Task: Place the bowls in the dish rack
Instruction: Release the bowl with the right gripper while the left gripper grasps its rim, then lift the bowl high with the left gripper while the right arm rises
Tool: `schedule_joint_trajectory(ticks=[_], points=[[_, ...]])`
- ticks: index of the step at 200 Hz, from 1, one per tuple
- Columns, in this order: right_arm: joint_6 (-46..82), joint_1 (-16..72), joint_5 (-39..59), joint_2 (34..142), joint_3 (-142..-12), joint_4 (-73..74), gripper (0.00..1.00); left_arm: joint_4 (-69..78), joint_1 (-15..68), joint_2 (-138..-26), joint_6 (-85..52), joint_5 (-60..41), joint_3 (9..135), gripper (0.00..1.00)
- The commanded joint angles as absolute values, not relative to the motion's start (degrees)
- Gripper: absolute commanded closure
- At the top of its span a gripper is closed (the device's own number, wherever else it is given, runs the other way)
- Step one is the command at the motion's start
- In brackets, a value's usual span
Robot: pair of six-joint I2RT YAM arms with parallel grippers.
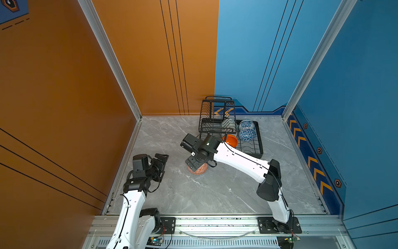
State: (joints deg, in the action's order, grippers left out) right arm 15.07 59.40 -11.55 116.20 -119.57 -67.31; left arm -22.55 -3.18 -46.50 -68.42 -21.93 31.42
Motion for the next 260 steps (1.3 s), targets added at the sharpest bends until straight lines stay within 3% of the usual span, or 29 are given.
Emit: schedule_joint_trajectory(ticks=[1, 57, 90, 108, 112, 175, 237, 260], points=[[17.40, 58.05, -14.38, 111.70, -115.95, -66.68, 0.00, -23.55, 1.65, -49.52, -66.45, -22.58, 32.07, 0.02], [21.38, 56.65, -18.92, 102.36, -109.58, -63.75, 0.00, -28.07, 12.38, -59.87, -59.00, -19.80, 36.43, 0.01], [24.37, 54.62, -20.81, 97.67, -107.33, -62.69, 0.00, -28.14, 14.78, -68.07, -54.59, -20.01, 39.96, 0.12], [27.27, 52.10, -19.78, 94.67, -105.36, -61.23, 0.00, -29.04, 16.15, -72.48, -52.65, -19.61, 42.98, 0.13], [27.87, 51.44, -19.36, 93.87, -104.74, -60.66, 0.00, -29.09, 16.40, -73.40, -52.28, -19.48, 43.60, 0.17], [35.13, 40.73, -12.90, 82.99, -95.38, -53.75, 0.00, -29.30, 19.18, -86.00, -48.13, -17.91, 51.90, 0.37], [33.57, 33.46, -6.49, 84.54, -96.30, -53.70, 0.00, -32.00, 20.99, -93.99, -45.72, -15.66, 57.82, 0.58], [32.99, 31.40, -4.79, 85.66, -97.02, -53.73, 0.00, -32.35, 21.32, -94.95, -45.96, -15.43, 58.19, 0.71]])
